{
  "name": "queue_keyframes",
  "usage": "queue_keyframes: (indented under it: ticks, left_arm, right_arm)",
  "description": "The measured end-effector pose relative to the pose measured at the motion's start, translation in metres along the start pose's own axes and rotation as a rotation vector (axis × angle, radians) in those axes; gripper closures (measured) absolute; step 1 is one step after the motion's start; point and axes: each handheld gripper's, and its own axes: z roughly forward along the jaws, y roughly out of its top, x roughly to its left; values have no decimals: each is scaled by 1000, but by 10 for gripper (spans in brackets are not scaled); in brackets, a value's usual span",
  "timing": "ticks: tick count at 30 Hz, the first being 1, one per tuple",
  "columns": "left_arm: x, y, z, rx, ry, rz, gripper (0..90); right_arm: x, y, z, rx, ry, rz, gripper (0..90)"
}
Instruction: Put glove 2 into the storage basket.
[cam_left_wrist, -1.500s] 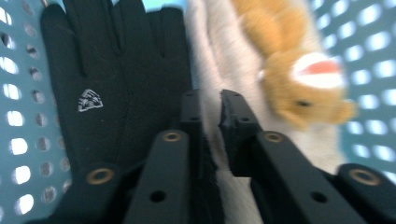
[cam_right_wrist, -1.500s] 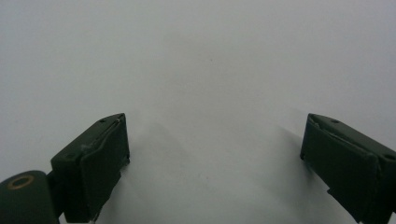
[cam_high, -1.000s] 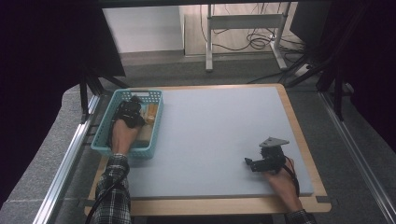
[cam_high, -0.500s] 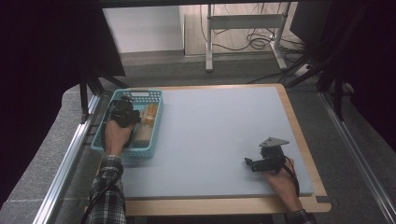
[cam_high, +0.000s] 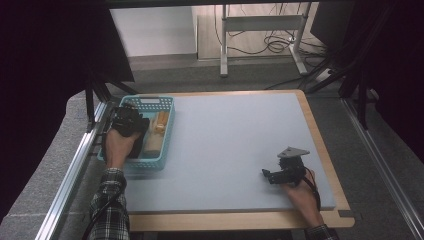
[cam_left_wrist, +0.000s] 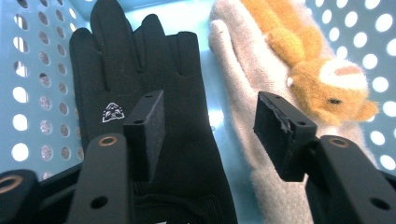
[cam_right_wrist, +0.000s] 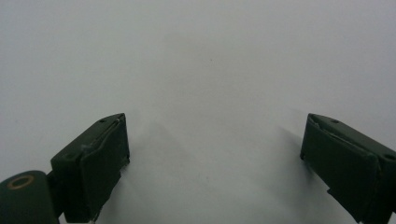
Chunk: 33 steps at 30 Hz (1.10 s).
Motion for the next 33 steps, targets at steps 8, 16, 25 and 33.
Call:
queue_keyframes:
  ticks: [8,16,25,33]
  left_arm:
    - [2,-3,-8,-26,-25,-17,326]
    - [0,-5,-16,-55,-43,-16,227]
    - [1,-8,-28,-102,-75,-34,119]
    - [3,-12,-37,-117,-87,-33,86]
  right_arm:
    - [0,0,0,0,0,0,75]
    - [0,0,0,0,0,0,75]
    - [0,0,0,0,-1,-1,75]
    - [0,0,0,0,-1,-1,75]
